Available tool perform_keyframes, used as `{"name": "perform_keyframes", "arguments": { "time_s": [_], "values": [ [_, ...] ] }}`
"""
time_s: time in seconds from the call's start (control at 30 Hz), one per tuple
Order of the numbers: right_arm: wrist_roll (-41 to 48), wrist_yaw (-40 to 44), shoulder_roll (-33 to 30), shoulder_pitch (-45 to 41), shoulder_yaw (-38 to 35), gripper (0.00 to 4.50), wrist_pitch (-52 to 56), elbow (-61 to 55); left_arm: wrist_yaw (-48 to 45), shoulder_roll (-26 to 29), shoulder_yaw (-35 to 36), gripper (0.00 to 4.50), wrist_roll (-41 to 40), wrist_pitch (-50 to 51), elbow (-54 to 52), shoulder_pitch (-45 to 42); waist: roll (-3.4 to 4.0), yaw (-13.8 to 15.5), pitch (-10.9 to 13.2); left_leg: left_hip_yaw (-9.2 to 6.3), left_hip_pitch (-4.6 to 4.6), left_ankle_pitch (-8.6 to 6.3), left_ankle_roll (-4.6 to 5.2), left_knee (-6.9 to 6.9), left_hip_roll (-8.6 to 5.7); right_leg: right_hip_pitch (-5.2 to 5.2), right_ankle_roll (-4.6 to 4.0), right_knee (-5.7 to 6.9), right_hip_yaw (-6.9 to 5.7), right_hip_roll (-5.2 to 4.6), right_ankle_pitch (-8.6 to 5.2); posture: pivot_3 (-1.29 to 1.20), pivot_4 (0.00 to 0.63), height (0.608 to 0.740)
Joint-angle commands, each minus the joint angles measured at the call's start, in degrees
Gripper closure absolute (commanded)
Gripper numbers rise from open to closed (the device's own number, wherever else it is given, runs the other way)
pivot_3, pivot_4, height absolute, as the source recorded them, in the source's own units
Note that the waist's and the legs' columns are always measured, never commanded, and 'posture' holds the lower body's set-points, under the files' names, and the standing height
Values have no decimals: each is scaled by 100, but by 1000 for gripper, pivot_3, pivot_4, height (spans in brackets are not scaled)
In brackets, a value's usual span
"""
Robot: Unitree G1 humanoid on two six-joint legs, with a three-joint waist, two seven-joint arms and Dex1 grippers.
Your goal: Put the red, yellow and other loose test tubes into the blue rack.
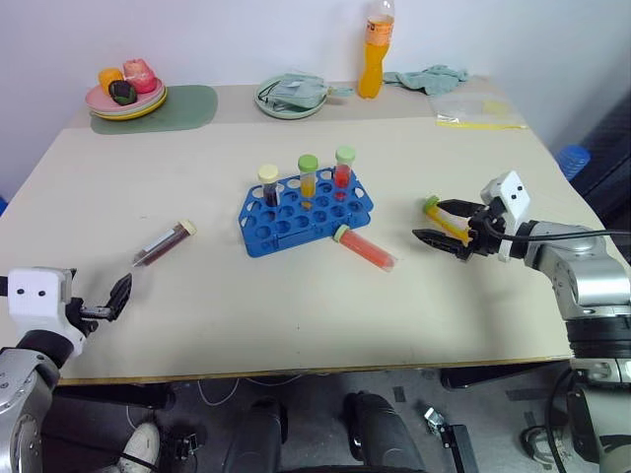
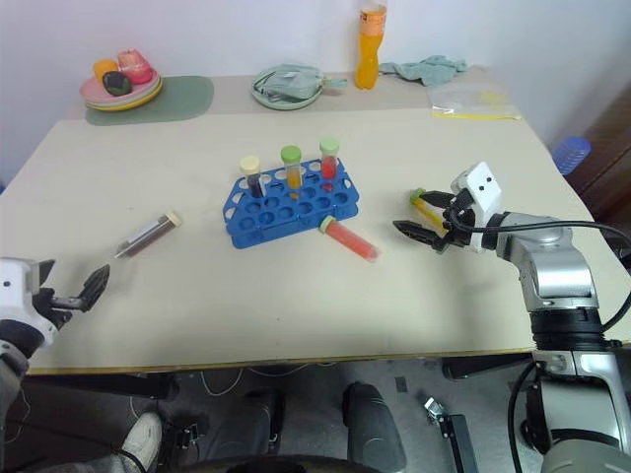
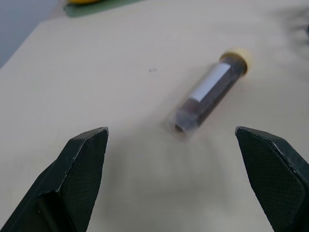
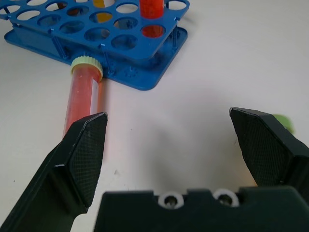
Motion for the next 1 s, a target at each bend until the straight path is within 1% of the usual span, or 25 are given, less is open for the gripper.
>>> {"name": "perform_keyframes", "arguments": {
  "time_s": [0.03,0.7,1.0],
  "values": [
    [127,-18,-107,40,-205,0,-2,-281,-37,65,90,166,11,-62,-41,0,0,-1,0,0,0,0,0,0,0,0,0,0,0,0,0,0,150,740],
    [225,-104,-138,273,-156,0,203,-727,-109,83,-192,166,78,-91,141,-268,0,0,0,0,0,0,0,1,0,0,0,0,0,0,0,0,150,740],
    [183,-127,-88,184,-65,0,175,-627,-98,39,-192,166,116,-116,154,-274,0,-1,0,-1,0,0,0,0,0,0,0,0,0,1,0,0,150,740]
  ]
}}
